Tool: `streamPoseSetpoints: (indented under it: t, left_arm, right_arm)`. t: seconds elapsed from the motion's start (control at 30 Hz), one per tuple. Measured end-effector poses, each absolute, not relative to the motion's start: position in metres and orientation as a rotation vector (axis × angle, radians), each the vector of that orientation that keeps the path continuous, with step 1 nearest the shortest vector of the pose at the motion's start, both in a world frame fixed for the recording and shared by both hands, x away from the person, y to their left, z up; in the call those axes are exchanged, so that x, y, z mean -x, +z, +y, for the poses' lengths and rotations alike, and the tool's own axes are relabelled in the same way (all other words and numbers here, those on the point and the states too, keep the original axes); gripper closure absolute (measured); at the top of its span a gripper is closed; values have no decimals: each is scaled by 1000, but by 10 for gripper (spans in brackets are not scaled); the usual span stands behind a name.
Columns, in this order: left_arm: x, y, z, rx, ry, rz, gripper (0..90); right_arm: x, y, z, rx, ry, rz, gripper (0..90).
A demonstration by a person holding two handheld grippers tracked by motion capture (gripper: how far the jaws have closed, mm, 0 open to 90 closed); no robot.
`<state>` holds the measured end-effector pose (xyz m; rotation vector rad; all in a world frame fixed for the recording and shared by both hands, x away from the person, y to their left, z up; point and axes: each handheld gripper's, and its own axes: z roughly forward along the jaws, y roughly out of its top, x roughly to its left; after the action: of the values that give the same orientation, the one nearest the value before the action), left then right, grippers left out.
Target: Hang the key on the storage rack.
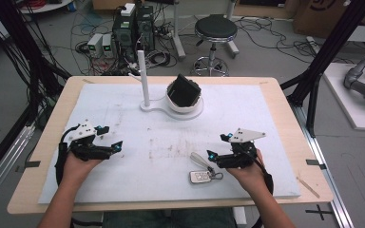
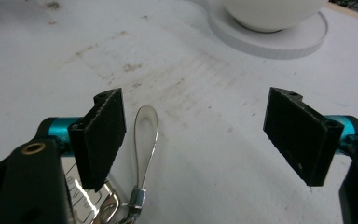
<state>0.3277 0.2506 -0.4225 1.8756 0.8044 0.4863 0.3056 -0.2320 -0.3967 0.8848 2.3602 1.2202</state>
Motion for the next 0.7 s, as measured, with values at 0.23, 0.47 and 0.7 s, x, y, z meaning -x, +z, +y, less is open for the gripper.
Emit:
streamPoseSetpoints:
  t: [0.23, 0.47, 0.7]
  left_arm:
    - [-327, -422, 251, -1879, 491, 802, 179]
    - [-328, -423, 249, -1883, 487, 801, 179]
    - [-328, -423, 249, -1887, 485, 797, 179]
  right_arm:
    - [-302, -407, -228, -880, 1125, 2446, 238]
    - [-301, -415, -224, -873, 1092, 2499, 265]
    - [-305, -425, -220, -873, 1041, 2569, 299]
